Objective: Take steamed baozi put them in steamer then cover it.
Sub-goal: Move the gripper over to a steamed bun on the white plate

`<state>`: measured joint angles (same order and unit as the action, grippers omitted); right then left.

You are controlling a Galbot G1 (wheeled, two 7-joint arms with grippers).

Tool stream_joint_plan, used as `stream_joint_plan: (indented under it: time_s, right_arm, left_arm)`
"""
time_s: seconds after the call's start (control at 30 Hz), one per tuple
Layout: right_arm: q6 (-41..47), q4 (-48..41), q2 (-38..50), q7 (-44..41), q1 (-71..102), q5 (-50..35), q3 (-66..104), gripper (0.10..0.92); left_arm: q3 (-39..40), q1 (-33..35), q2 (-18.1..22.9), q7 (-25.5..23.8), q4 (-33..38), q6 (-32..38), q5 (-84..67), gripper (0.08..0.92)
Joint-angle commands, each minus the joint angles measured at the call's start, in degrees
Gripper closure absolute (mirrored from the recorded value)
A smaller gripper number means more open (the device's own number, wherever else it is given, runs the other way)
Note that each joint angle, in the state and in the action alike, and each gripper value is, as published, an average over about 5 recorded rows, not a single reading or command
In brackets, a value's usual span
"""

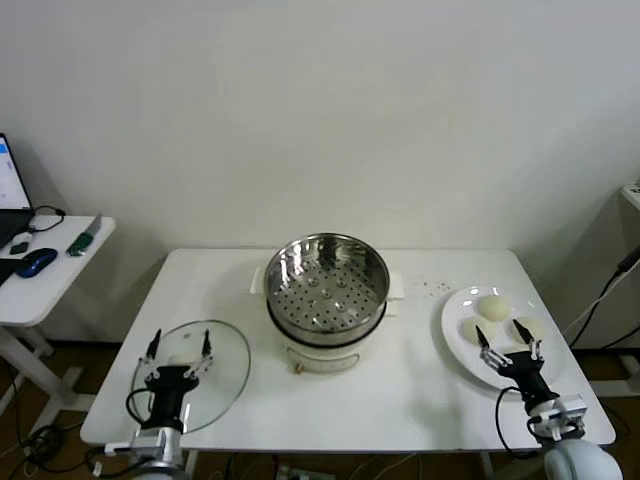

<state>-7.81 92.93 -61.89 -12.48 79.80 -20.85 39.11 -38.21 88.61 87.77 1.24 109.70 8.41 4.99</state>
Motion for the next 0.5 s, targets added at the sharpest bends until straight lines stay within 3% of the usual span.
stream_joint_plan:
  time_s: [0.03, 0.3, 0.5]
  right_arm:
    - [5.8, -2.6, 14.4, -15.8, -6.2, 9.3, -2.5, 0.203]
    - [7.4, -13.8, 32.1, -34.6, -18.2, 16.6, -10.0, 0.203]
    - [1.2, -21.3, 37.0, -45.3, -35.0, 26.9, -20.6, 0.203]
  left_arm:
    - [0.2, 0.0, -0.2, 0.3, 0.5, -0.9, 0.0, 0.177]
    - [1.1, -0.1, -0.7, 0.4, 1.2, -2.0, -1.2, 0.177]
    - [1.6, -0.2, -1.1, 0.0, 1.8, -3.2, -3.7, 0.177]
